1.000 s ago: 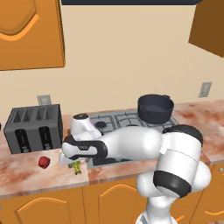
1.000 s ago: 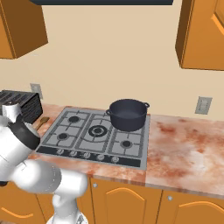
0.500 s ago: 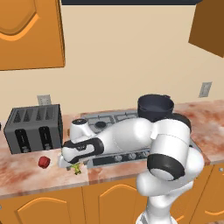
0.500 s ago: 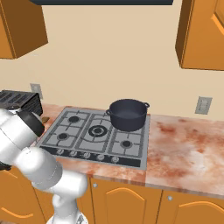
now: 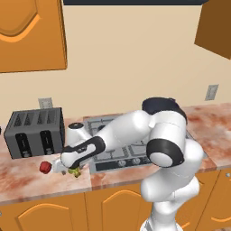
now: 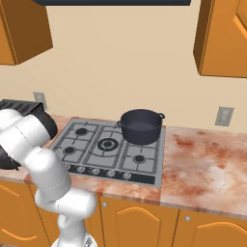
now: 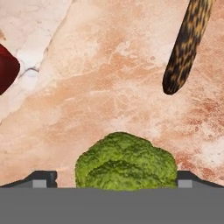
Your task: Put the broccoli and bell pepper in the pot. Retrieve the spatula and lightly stir the vegetables in the pot.
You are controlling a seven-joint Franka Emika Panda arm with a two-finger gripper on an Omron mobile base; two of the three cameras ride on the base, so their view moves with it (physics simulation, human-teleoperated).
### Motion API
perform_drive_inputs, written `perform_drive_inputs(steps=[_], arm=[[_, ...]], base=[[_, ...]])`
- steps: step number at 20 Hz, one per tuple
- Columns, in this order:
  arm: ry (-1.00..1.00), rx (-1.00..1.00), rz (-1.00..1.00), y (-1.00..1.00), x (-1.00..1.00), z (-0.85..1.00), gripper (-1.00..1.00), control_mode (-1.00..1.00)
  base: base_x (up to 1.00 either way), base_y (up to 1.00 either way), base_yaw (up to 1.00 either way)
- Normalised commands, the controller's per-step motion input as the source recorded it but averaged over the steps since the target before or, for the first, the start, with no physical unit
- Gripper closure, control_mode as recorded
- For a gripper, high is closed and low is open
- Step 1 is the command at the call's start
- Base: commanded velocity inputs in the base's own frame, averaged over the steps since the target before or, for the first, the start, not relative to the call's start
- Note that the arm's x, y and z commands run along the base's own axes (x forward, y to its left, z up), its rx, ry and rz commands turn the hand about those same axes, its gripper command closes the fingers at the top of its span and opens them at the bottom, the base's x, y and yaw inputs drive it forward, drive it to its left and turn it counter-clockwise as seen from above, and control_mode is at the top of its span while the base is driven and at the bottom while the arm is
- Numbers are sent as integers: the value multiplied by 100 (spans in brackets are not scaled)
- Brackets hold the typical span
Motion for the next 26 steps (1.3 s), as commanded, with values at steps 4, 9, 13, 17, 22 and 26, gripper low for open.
perform_drive_inputs(steps=[4,9,13,17,22,26], arm=[[0,0,0,8,0,-16,-100,-100],[0,0,0,7,0,-4,-100,-100],[0,0,0,5,0,-2,100,-100],[0,0,0,0,0,0,100,-100],[-2,0,1,-1,-14,4,100,-100],[-22,4,0,-41,-80,26,100,-100]], base=[[0,0,0],[0,0,0],[0,0,0],[0,0,0],[0,0,0],[0,0,0]])
